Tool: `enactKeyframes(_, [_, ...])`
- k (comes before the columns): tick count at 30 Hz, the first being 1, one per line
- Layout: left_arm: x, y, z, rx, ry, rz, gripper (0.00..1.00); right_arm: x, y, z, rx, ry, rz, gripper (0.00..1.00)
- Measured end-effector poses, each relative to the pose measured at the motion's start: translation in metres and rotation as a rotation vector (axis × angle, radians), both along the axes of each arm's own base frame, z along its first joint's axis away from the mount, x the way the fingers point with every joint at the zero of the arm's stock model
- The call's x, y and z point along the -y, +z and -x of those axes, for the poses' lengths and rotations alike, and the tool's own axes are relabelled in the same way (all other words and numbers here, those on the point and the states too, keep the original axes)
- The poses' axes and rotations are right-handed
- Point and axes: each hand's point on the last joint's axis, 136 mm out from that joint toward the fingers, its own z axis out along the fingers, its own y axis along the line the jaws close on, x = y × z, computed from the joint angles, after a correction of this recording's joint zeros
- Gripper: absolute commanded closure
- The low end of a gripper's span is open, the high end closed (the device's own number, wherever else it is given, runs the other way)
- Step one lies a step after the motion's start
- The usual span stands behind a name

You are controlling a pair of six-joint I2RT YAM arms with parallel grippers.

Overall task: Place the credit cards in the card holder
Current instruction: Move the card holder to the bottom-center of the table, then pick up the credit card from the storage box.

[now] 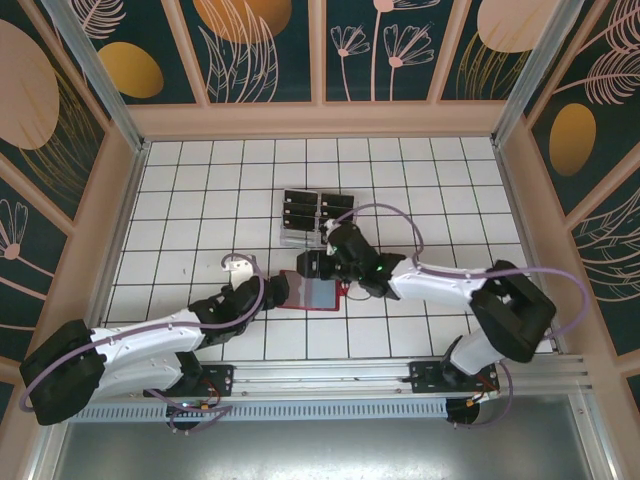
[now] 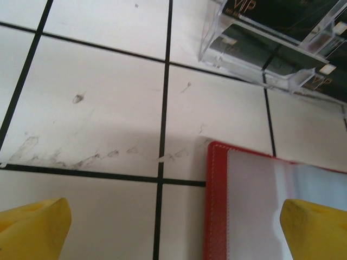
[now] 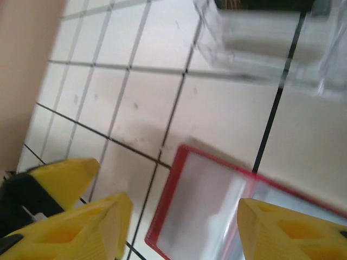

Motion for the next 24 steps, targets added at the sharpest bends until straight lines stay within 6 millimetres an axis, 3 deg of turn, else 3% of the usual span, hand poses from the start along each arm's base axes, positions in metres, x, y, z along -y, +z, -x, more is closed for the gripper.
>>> enactKeyframes(4, [0.003,0.022,-0.015,0.043,0.018,0.010,0.02,0.023,0.035,-0.038,0.109,-0.061,0.034,0.41])
enactKeyframes(9, [-0.013,0.050,-0.052,0.080,0.096,0.026,0.01,0.045,0.041,-0.067,0.212,-0.069,0.216,0.42])
enactKeyframes(14, [-0.026,0.056,-0.080,0.060,0.128,0.017,0.01,0.032,0.029,-0.081,0.282,0.038,0.383,0.47])
enactKeyframes(24, [-0.066,0.035,-0.111,-0.048,0.192,0.070,0.01,-0.014,-0.023,-0.083,0.361,0.301,0.615,0.58])
